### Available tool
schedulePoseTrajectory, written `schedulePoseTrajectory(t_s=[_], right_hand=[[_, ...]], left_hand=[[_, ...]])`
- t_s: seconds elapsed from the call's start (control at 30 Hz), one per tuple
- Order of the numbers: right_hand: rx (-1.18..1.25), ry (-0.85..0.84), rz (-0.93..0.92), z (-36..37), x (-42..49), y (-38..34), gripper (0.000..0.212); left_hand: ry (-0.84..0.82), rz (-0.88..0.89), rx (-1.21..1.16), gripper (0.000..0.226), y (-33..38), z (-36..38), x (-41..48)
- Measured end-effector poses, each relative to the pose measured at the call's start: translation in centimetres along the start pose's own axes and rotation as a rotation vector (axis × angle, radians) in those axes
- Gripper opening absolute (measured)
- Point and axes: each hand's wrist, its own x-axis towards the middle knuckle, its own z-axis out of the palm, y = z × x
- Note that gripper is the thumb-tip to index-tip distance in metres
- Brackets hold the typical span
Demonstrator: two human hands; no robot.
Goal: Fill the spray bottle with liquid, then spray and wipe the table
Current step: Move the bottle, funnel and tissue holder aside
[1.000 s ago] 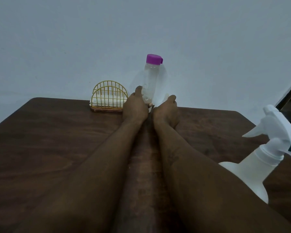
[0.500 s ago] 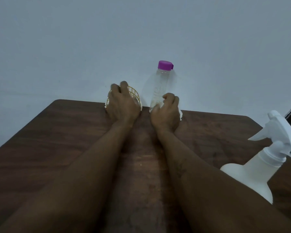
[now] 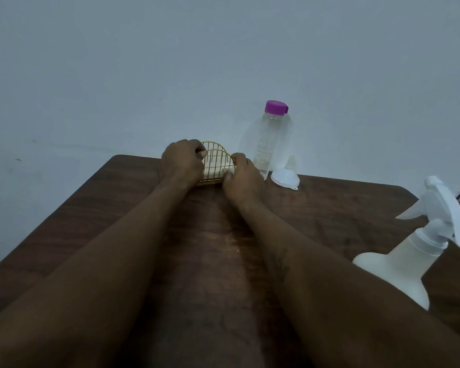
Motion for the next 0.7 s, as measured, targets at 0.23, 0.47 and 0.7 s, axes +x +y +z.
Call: schedulePoseTrajectory(t_s=[0.23,0.47,0.7], right_hand=[[0.026,-0.087,-0.053,-2.9,-5.6,-2.5,0.037],[0.077,-0.081,-0.133,-6.3,-14.9,-4.7,0.039],[0.144,-0.107,-0.198,-9.4,-21.9,-6.0,0.044]], left_hand=[[0.003,-0.028,-0.074,0.021,-1.5,-4.8,-6.1],[0.054,-0.036,-0.067,0.021,-1.1,-11.2,-15.2],[0.109,-0.067,-0.106,0.018,-0.3,-15.3,-23.0]])
